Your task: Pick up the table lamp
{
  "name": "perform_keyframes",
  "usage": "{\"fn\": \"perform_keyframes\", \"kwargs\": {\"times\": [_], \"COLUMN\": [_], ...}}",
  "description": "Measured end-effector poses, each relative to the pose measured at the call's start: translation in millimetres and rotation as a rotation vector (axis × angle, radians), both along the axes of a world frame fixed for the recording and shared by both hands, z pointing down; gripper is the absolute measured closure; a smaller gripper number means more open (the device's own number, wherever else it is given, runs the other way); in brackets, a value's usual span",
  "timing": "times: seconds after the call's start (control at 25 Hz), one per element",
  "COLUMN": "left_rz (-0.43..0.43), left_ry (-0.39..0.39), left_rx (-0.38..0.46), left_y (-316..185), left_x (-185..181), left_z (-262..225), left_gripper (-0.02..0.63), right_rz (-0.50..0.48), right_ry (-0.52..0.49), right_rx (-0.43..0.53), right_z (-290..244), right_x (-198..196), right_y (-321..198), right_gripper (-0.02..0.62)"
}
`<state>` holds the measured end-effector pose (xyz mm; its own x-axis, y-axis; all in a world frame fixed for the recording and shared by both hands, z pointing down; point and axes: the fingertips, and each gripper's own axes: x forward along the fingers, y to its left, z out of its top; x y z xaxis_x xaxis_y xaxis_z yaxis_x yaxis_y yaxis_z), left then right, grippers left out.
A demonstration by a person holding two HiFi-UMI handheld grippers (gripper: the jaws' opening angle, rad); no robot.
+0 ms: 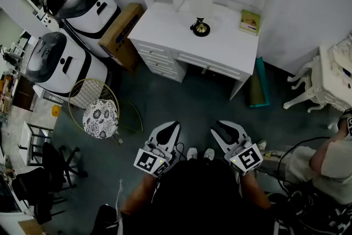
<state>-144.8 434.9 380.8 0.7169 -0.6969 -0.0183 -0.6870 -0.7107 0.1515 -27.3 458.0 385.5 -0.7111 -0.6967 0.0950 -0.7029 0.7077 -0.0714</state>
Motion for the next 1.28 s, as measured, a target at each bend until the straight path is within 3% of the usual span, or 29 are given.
{"fn": "perform_keyframes", "kwargs": {"times": [0.16, 0.4, 0.76, 1.04, 1.28], "left_rz": [-0.014, -0.047, -0.055, -0.050, -0.061], "left_ry": [-0.010, -0.027, -0.037, -0.020, 0.005], "left_rx": [0.007, 0.028, 0.007, 0.008, -0.013], "left_y": [6, 16, 18, -14, -57], "left_x": [7, 17, 38, 42, 42], "left_z": [-4, -7, 1, 9, 15], "left_gripper": [0.589, 0.589, 0.589, 0.589, 0.589], "right_rz": [-0.006, -0.018, -0.020, 0.084, 0.059], "right_ry": [-0.002, -0.118, -0.214, -0.136, -0.095], "right_rx": [-0.006, 0.067, 0.069, 0.032, -0.006], "right_z": [-1, -11, -9, 17, 21], "right_x": [7, 24, 43, 65, 63], "right_y": [6, 4, 0, -35, -68], "right_gripper": [0.482, 0.482, 0.482, 0.548, 0.548]}}
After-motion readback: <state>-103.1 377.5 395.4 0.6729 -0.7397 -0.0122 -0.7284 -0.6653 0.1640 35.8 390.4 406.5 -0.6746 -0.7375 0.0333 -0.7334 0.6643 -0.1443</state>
